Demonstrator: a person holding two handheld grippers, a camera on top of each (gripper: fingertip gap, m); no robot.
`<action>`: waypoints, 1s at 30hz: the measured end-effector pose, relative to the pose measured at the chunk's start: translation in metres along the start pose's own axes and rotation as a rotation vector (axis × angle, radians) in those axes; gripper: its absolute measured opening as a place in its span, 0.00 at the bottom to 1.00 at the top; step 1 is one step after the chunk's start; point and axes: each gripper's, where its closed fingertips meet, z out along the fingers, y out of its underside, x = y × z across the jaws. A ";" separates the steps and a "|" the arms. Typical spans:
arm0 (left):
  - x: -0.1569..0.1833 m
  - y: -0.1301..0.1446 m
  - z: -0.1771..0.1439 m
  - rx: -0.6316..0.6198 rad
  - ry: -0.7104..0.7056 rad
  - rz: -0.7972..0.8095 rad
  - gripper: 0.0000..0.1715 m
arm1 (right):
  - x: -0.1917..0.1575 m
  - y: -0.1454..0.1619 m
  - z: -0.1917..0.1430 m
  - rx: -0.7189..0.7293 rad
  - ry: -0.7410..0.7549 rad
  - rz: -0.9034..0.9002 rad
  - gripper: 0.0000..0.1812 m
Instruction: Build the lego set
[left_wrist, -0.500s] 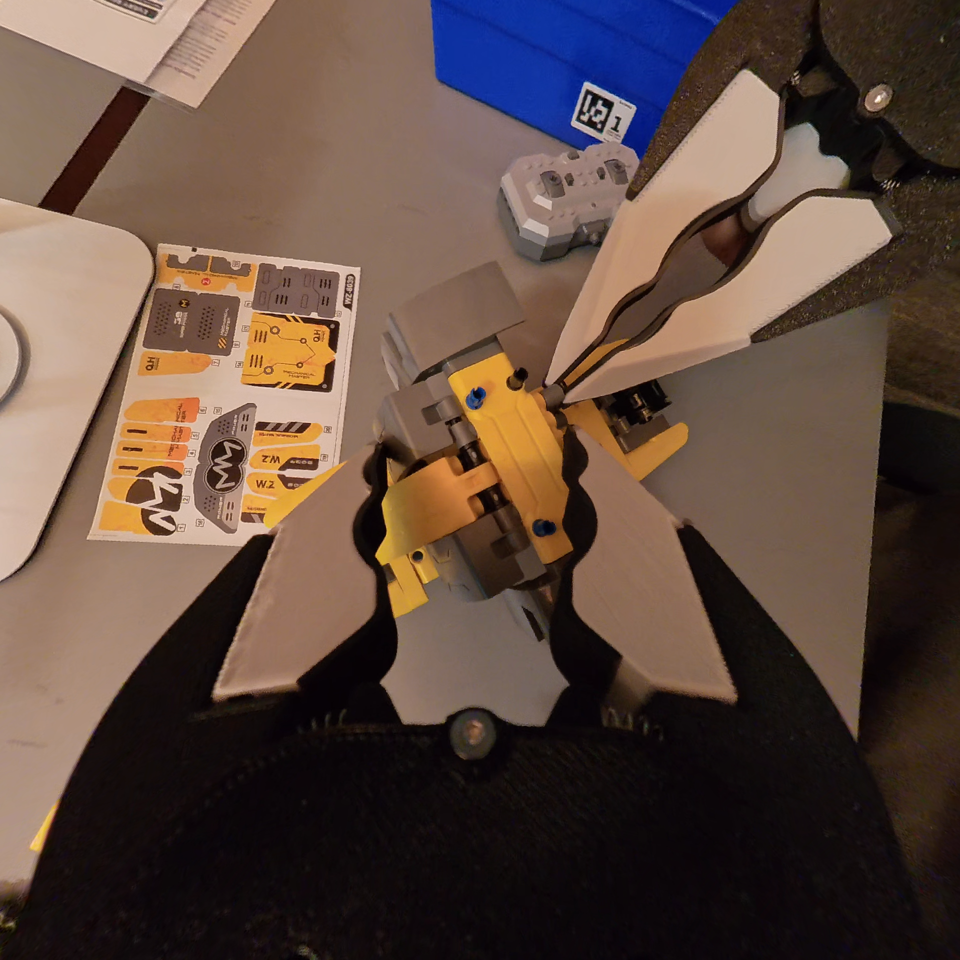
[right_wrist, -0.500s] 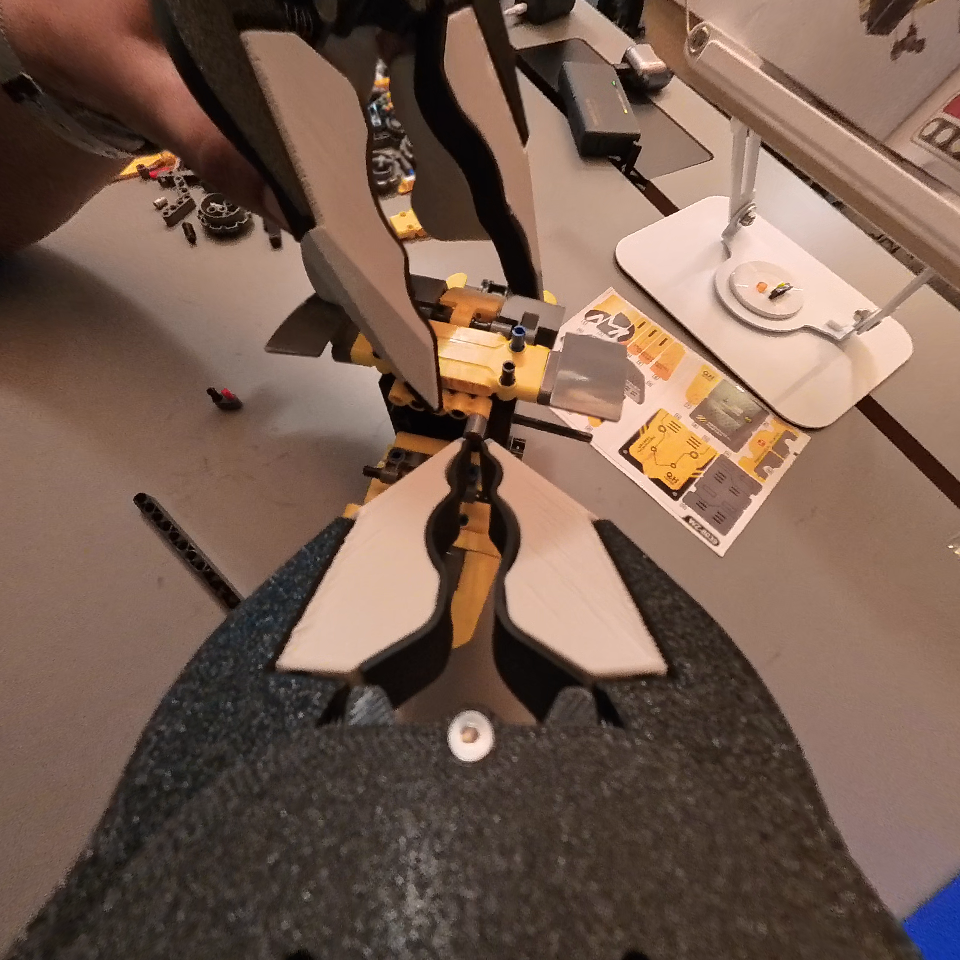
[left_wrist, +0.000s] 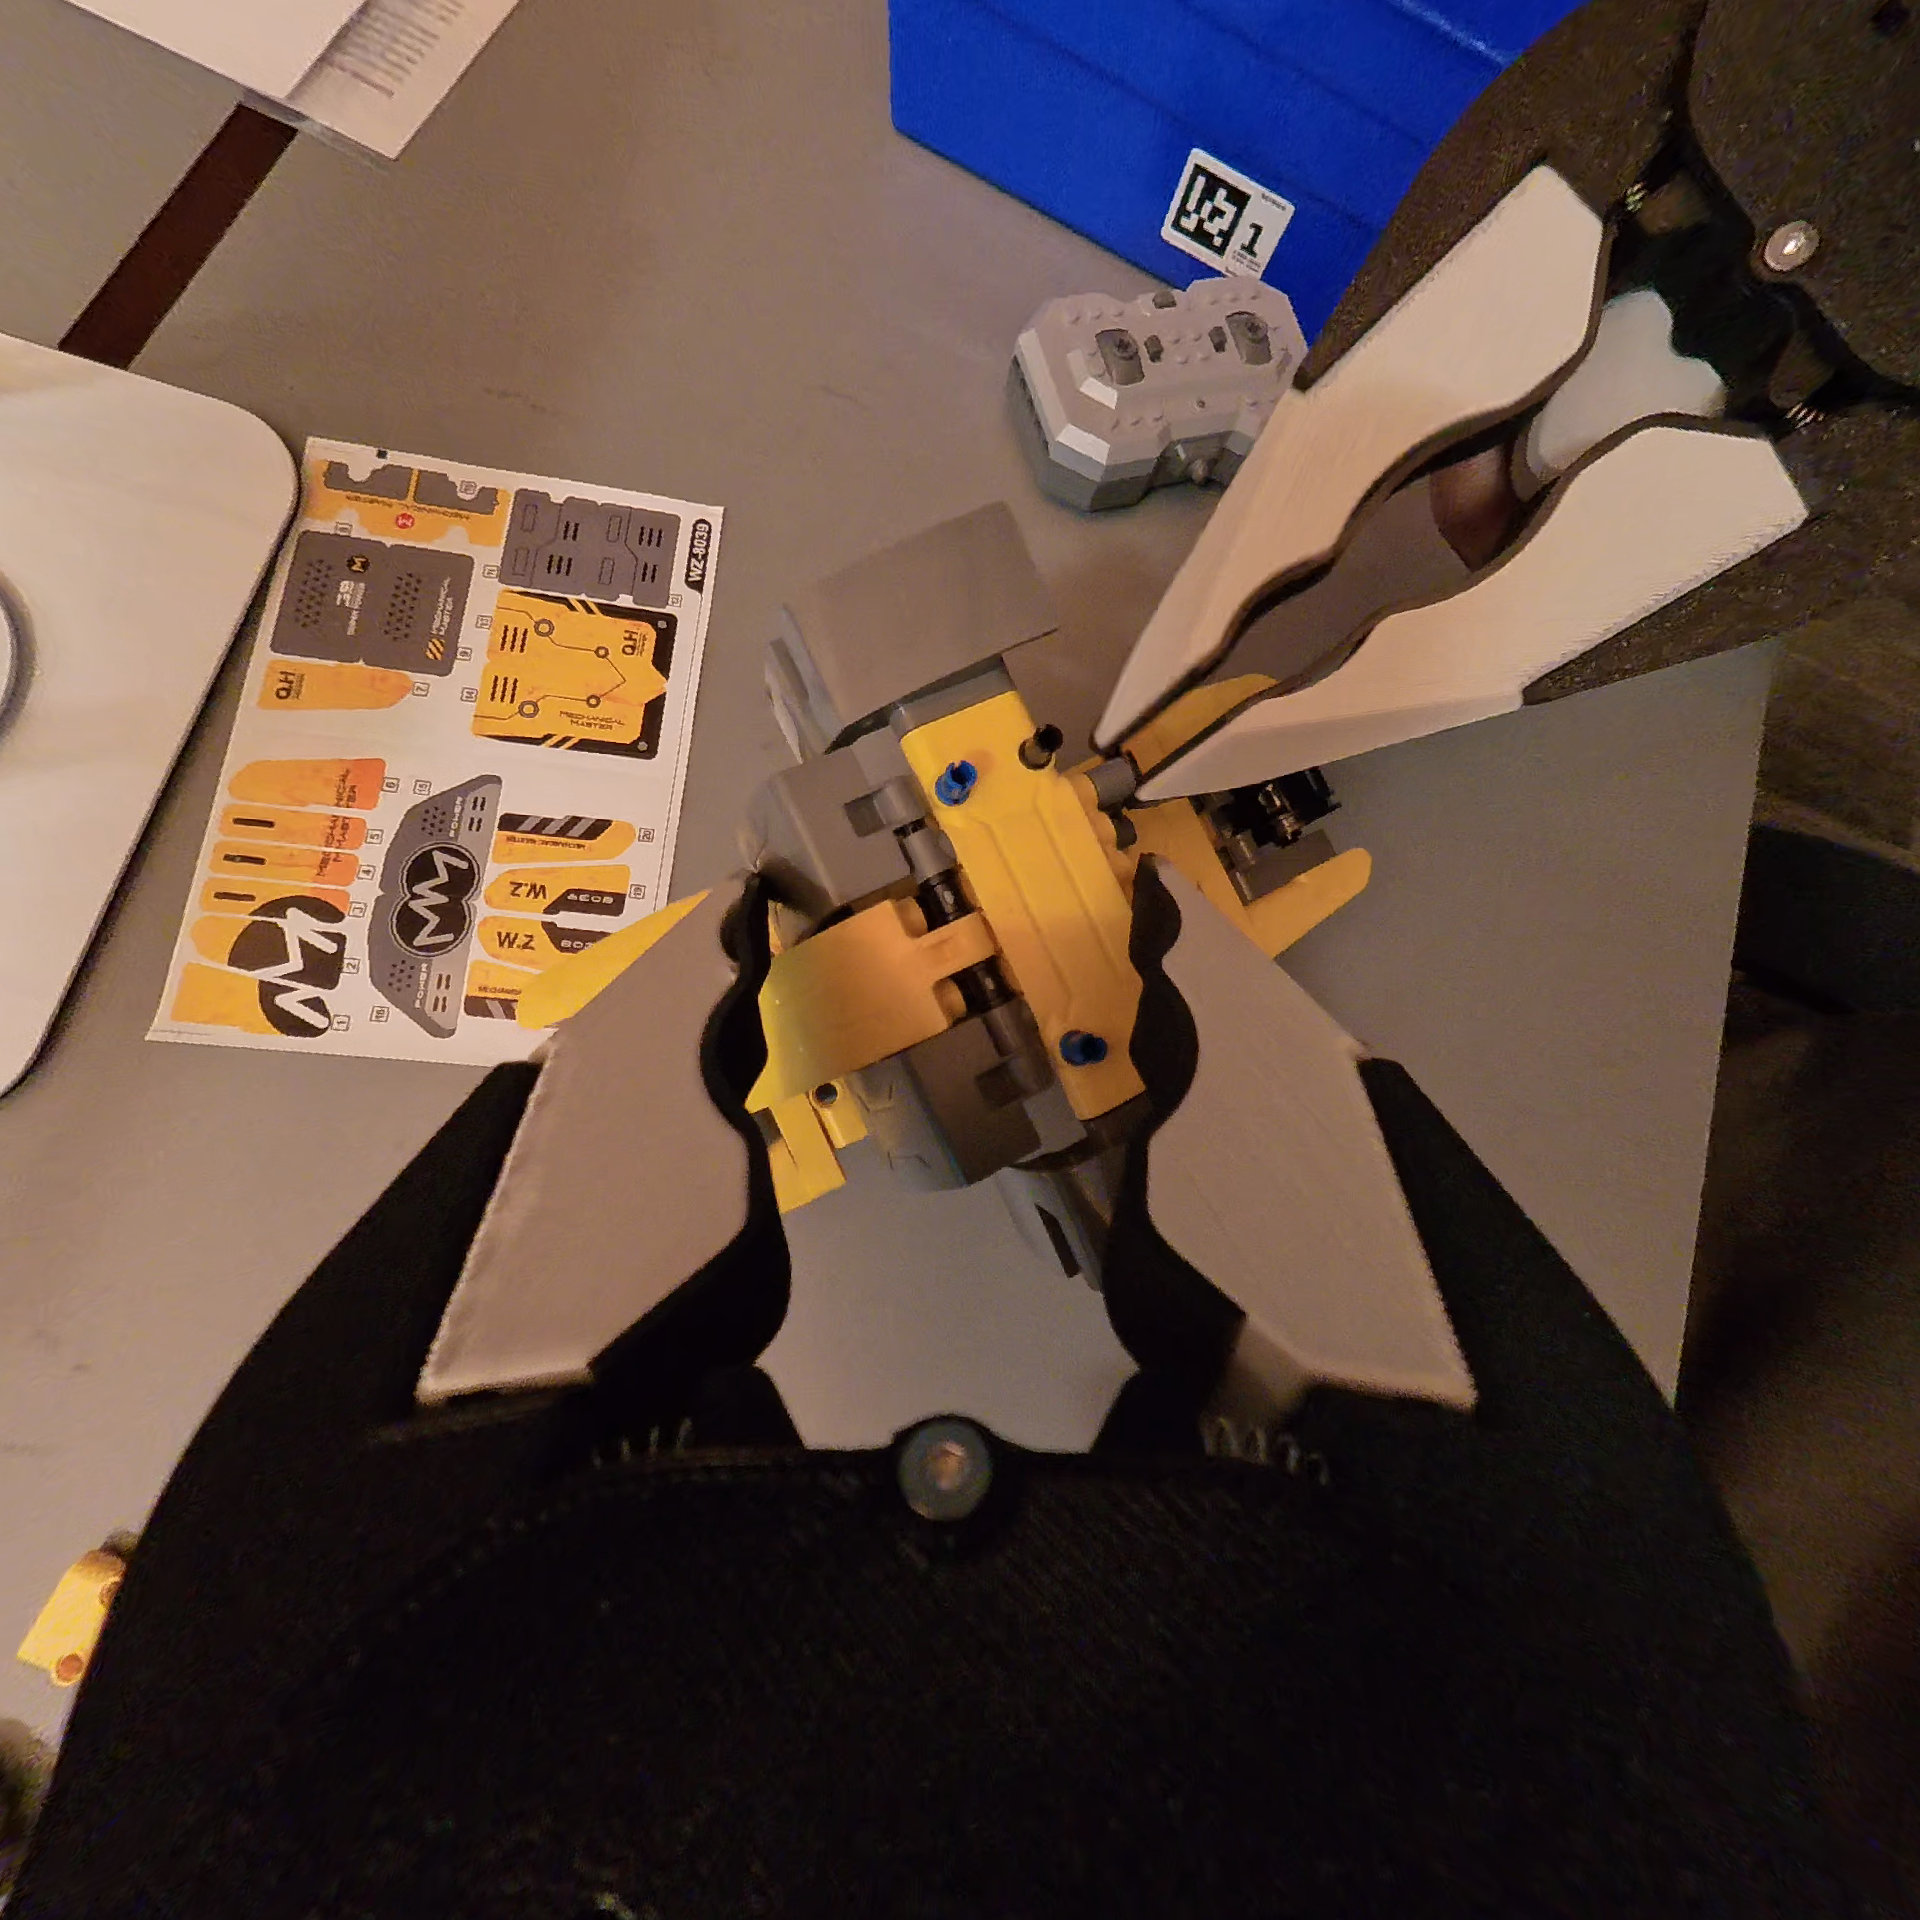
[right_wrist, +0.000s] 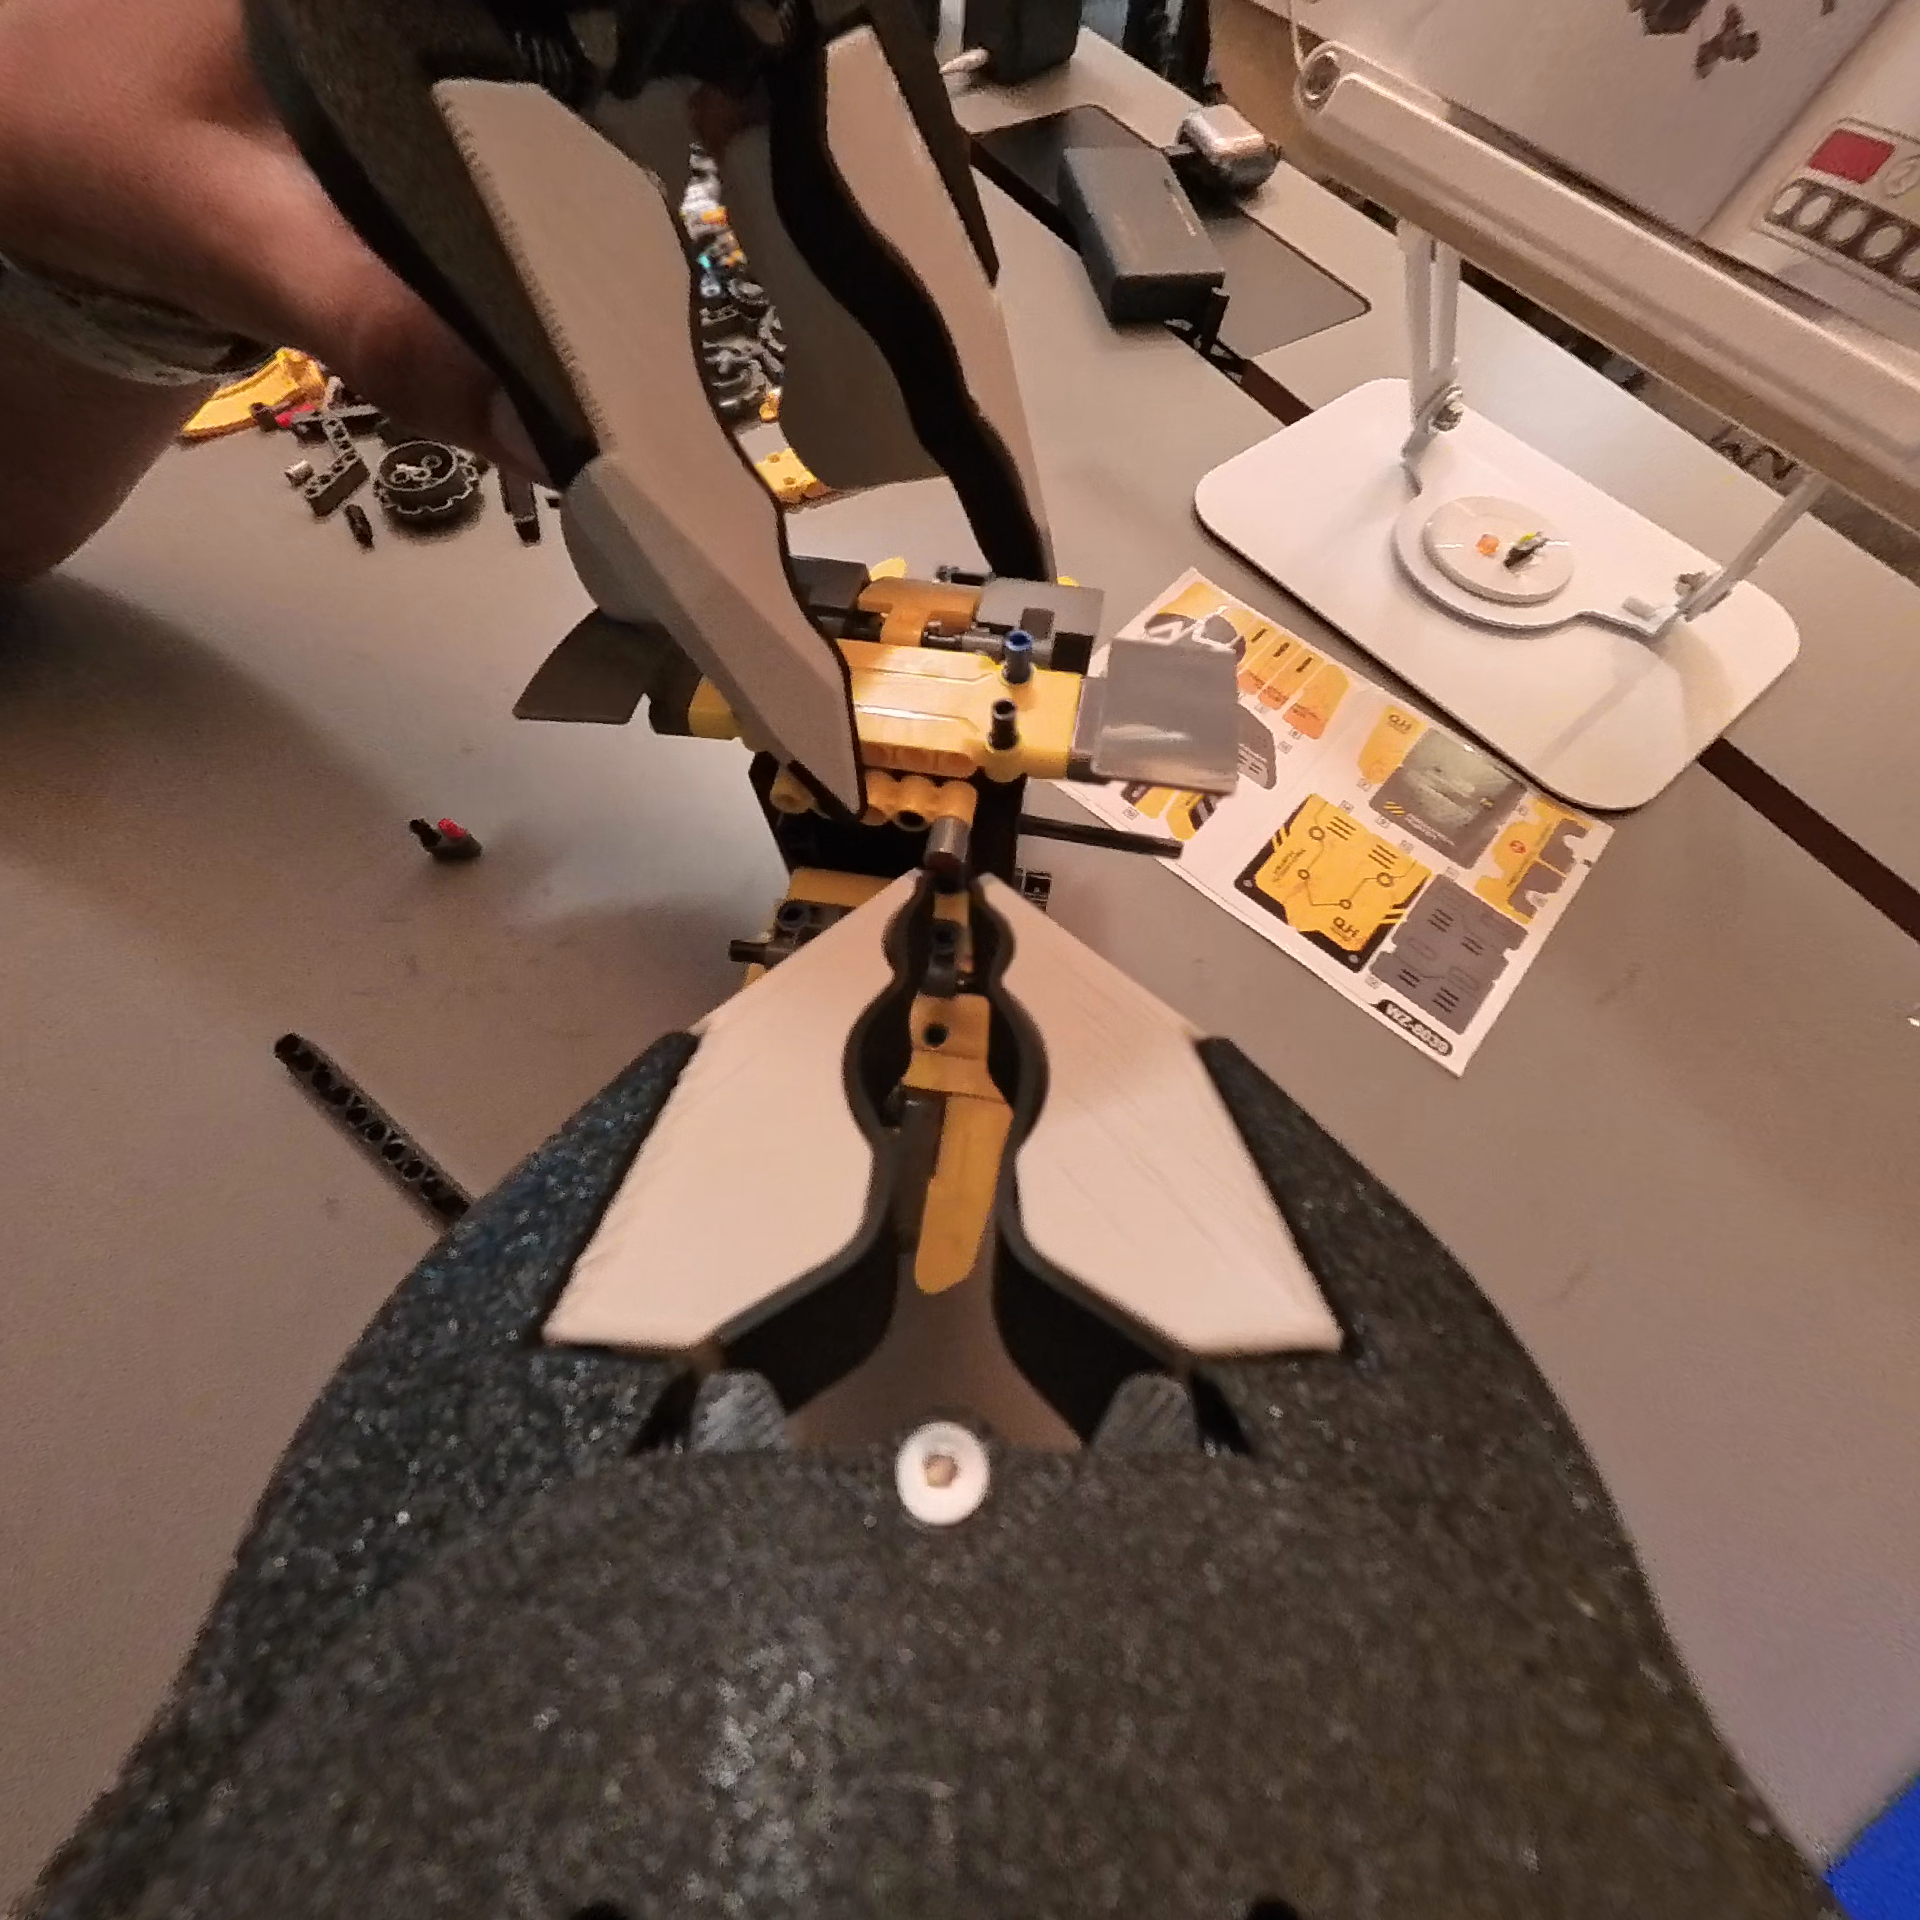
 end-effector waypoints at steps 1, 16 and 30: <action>0.001 0.000 0.000 -0.001 -0.003 0.006 0.39 | 0.002 0.001 -0.003 0.004 0.022 0.005 0.07; 0.004 -0.005 -0.005 0.026 -0.047 0.075 0.39 | -0.126 0.026 -0.020 0.138 -0.151 0.082 0.14; 0.010 -0.030 -0.049 0.177 -0.137 0.109 0.41 | -0.175 0.033 0.099 -0.108 -0.163 -0.004 0.23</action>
